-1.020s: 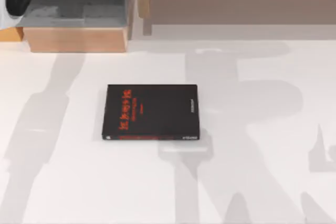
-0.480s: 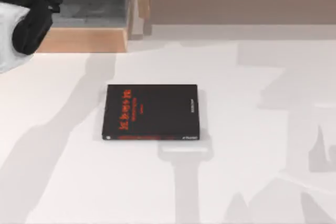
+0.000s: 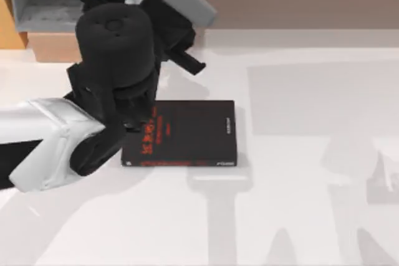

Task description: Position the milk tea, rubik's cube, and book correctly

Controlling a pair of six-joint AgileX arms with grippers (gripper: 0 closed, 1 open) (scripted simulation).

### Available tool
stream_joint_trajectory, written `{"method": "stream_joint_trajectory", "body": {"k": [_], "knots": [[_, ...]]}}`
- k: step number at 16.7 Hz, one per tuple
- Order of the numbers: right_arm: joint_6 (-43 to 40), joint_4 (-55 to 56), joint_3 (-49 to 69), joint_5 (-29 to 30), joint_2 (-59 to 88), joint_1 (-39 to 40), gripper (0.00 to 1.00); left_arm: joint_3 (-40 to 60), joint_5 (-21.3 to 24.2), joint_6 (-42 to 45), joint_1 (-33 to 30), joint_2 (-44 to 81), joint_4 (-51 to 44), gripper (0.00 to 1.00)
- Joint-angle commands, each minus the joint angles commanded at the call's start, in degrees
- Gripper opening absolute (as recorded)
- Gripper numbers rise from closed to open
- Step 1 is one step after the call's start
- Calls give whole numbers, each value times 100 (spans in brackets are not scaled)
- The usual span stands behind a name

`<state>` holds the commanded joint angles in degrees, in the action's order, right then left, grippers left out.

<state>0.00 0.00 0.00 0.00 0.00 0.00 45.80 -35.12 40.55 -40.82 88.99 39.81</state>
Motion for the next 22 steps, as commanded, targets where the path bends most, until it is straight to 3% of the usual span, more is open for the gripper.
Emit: {"method": "stream_joint_trajectory", "body": {"k": [8,21,22], "knots": [[0,0,0,0,0,0,100,-654,-540,1942,-1013,1722,-1106,0],[0,0,0,0,0,0,100,-617,-498,2095,-1001,1935,-1114,0],[0,0,0,0,0,0,100,-617,-498,2095,-1001,1935,-1114,8]]}}
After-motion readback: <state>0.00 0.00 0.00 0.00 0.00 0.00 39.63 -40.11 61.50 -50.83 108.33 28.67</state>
